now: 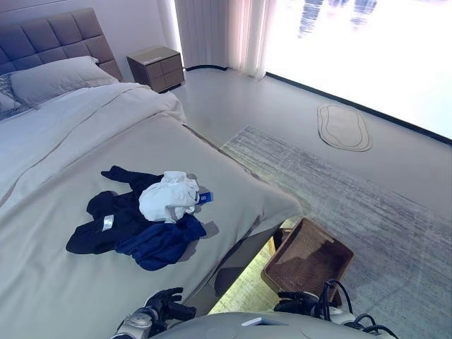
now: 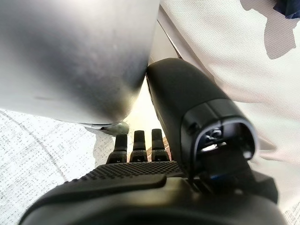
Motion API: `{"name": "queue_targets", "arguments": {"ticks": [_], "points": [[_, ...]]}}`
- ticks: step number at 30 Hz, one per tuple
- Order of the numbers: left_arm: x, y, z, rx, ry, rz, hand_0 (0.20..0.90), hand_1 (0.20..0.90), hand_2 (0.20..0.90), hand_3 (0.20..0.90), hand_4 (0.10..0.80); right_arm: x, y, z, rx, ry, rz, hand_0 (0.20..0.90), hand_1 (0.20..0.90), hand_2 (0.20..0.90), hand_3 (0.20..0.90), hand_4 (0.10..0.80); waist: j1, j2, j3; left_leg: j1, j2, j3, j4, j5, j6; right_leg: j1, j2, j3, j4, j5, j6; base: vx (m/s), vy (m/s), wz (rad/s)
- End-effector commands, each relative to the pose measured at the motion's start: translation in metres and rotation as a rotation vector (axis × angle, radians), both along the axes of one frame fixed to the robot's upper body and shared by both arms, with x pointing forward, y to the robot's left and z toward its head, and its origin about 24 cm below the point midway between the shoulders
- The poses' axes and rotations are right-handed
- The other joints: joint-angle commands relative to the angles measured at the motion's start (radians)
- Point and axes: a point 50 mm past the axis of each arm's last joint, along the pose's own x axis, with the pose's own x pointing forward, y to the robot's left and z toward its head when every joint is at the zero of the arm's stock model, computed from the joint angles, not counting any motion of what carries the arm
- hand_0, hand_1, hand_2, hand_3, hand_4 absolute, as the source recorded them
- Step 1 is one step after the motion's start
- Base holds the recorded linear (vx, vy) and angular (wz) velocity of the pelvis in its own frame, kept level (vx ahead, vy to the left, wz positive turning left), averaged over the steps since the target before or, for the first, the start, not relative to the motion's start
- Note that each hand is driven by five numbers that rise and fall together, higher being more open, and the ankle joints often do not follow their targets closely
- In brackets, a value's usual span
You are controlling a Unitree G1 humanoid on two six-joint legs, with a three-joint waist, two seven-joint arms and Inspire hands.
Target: Pick up the clothes from the bed and place them into the basket
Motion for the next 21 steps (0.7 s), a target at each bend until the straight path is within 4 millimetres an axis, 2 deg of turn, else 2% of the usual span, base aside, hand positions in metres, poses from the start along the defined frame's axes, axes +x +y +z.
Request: {"name": "queue_targets", "arguments": {"ticks": [1, 7, 11, 21], "points": [[0.015, -0.003, 0.002, -0.004, -0.016, -0.041, 0.900, 0.900, 0.900, 0.900, 0.800, -0.014, 0.006, -0.004, -0.005, 0.080, 0.087, 0.900, 0.900, 0.900, 0.900, 0.800, 0.012, -0.032, 0.049, 0.017, -0.070, -0.025, 0.006, -0.073, 0.059, 0.021, -0.014, -0.003, 0.054, -0.035, 0.020, 0.000, 0.000, 0.00], [0.017, -0.003, 0.002, 0.005, -0.023, -0.048, 0.900, 0.900, 0.900, 0.900, 0.800, -0.014, 0.004, -0.004, -0.026, 0.078, 0.071, 0.900, 0.900, 0.900, 0.900, 0.800, 0.014, -0.030, 0.053, 0.013, -0.070, -0.027, 0.009, -0.072, 0.060, 0.019, -0.015, -0.006, 0.060, -0.038, 0.018, 0.000, 0.000, 0.00], [0.013, -0.004, 0.001, 0.021, -0.006, -0.062, 0.900, 0.900, 0.900, 0.900, 0.800, -0.014, -0.001, -0.004, -0.070, 0.063, -0.083, 0.900, 0.900, 0.900, 0.900, 0.800, 0.013, -0.027, 0.055, 0.014, -0.070, -0.029, 0.012, -0.073, 0.063, 0.017, -0.014, -0.005, 0.070, -0.044, 0.017, 0.000, 0.000, 0.00], [0.004, -0.003, -0.001, 0.025, 0.018, -0.040, 0.900, 0.900, 0.900, 0.900, 0.800, -0.015, -0.006, -0.004, -0.121, 0.021, -0.207, 0.900, 0.900, 0.900, 0.900, 0.800, 0.011, -0.024, 0.052, 0.017, -0.070, -0.030, 0.010, -0.076, 0.063, 0.020, -0.013, -0.004, 0.072, -0.049, 0.016, 0.006, 0.001, 0.00]]}}
